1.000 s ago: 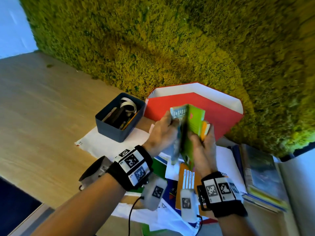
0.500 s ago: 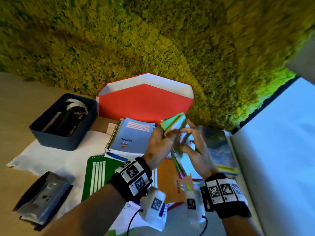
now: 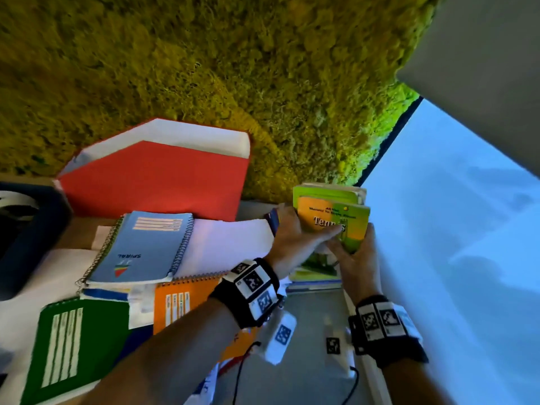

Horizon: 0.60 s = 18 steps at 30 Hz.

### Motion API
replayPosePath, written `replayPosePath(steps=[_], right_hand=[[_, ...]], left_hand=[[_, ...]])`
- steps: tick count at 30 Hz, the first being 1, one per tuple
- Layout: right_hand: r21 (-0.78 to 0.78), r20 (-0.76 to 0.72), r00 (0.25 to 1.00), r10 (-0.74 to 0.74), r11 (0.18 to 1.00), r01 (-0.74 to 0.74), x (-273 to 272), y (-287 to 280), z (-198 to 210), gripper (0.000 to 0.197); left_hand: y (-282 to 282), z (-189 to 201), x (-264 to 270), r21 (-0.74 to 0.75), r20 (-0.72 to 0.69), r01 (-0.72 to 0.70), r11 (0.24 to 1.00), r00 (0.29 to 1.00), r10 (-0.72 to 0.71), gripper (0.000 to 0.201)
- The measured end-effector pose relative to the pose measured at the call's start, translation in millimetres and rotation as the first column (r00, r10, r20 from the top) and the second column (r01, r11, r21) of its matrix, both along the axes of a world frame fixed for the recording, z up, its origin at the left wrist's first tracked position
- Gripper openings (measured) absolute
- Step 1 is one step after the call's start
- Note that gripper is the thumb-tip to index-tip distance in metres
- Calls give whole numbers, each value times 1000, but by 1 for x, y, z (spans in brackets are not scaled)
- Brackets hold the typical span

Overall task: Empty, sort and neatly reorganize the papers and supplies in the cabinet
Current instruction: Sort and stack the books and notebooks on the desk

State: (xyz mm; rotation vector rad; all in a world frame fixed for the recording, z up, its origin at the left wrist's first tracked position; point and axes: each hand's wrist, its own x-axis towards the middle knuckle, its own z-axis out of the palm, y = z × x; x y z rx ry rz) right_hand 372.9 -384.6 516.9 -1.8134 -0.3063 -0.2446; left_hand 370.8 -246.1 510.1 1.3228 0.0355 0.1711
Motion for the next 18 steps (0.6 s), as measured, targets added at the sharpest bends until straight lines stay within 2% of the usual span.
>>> replayPosePath(steps=[3, 7, 10, 12, 14, 18], right_hand=[[18, 21, 999, -45, 999, 45, 33, -15, -5, 42], [-65, -18, 997, -71, 995, 69, 65, -27, -23, 51], [-196, -117, 992, -41, 981, 18, 77, -40, -54, 62], [-256, -163, 987, -1, 966, -41, 79, -48, -75, 56], [-309, -166, 986, 4, 949, -55, 82, -51, -79, 50], [-355, -176, 984, 13, 932, -76, 96, -56, -73, 33]], left_hand=[[-18, 5, 24, 99, 25, 31, 995, 999, -33, 74], [-19, 2, 48, 345, 58, 23, 938, 997, -46, 55], [-14, -32, 58, 492, -5, 78, 867, 996, -88, 53], [-14, -58, 57, 548, -73, 150, 823, 989, -131, 58], [-17, -77, 63, 618, -122, 172, 767, 985, -122, 60], [-17, -68, 75, 742, -193, 173, 647, 980, -41, 49]])
